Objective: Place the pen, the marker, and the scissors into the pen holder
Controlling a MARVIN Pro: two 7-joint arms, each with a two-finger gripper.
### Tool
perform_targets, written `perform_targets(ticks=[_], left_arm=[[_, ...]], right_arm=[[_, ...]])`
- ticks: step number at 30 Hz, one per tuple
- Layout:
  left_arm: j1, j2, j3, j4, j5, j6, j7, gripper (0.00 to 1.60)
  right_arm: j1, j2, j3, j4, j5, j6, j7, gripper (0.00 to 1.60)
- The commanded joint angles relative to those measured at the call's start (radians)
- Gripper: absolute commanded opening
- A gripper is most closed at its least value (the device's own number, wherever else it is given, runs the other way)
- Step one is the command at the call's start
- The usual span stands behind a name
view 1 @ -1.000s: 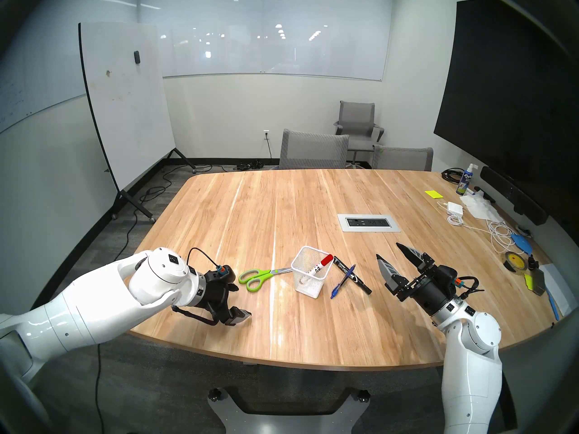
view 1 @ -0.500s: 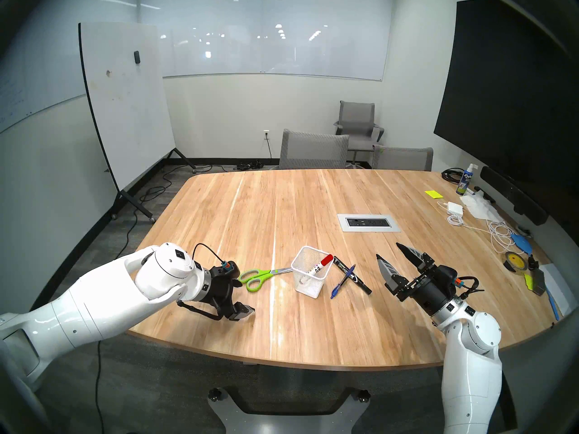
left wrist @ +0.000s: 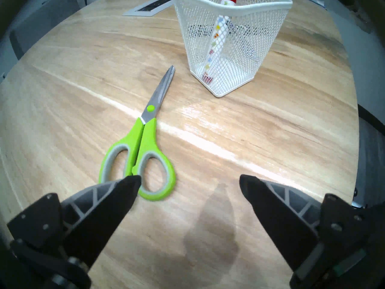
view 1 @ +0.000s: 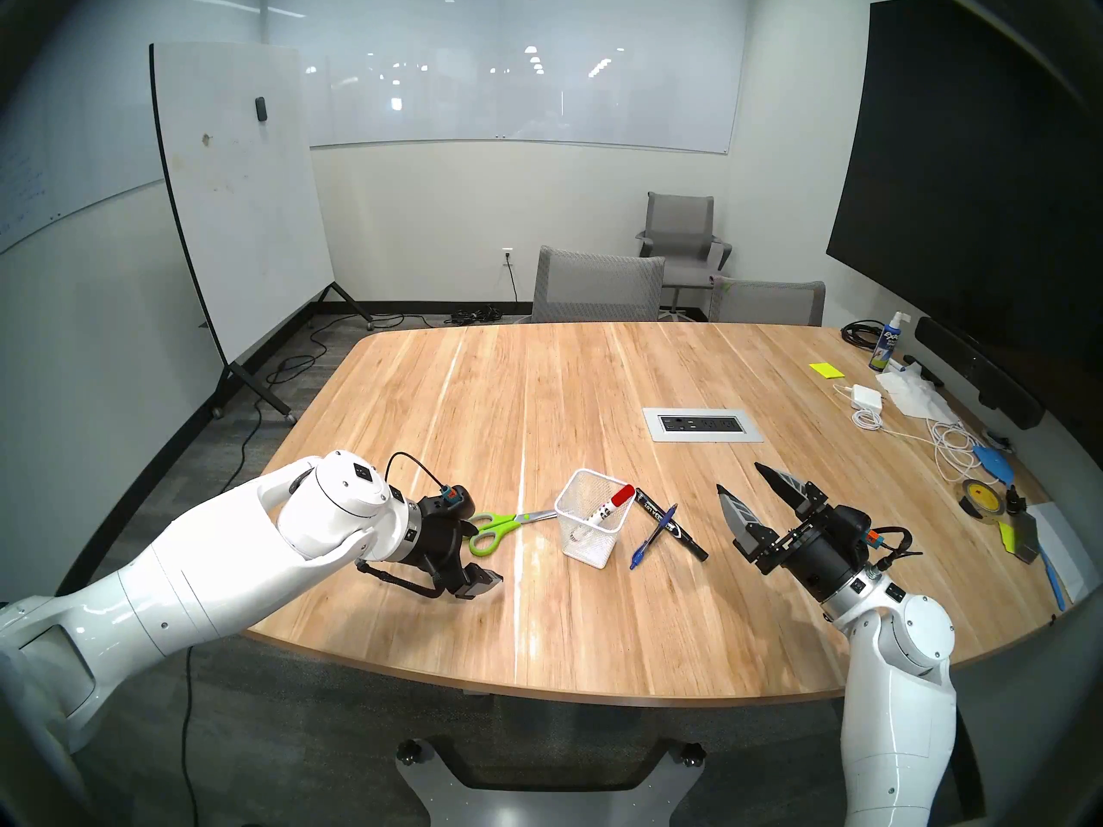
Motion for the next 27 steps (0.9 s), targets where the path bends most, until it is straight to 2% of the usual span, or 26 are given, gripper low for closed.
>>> perform_targets(ticks=[1, 25, 26, 27], left_arm=[[-0.011, -0.017, 0.016, -0.007, 0.015, -0.009, -0.013, 1.6], [-0.011, -0.071, 0.063, 0.089, 0.033, -0.038, -0.033, 1.6], [-0.014, -0.069, 0.068, 0.099, 0.033, -0.061, -0.049, 0.0], [-0.014, -0.069, 0.068, 0.099, 0.033, -0.061, -0.049, 0.0]], right_arm=[[0.009, -0.001, -0.002, -0.018, 0.004, 0.003, -0.001, 1.6], [0.01, -0.004, 0.0, -0.018, 0.002, 0.004, 0.002, 1.6], [0.011, -0.004, 0.0, -0.018, 0.002, 0.004, 0.002, 1.6], [0.011, -0.004, 0.0, -0.018, 0.002, 0.004, 0.002, 1.6]])
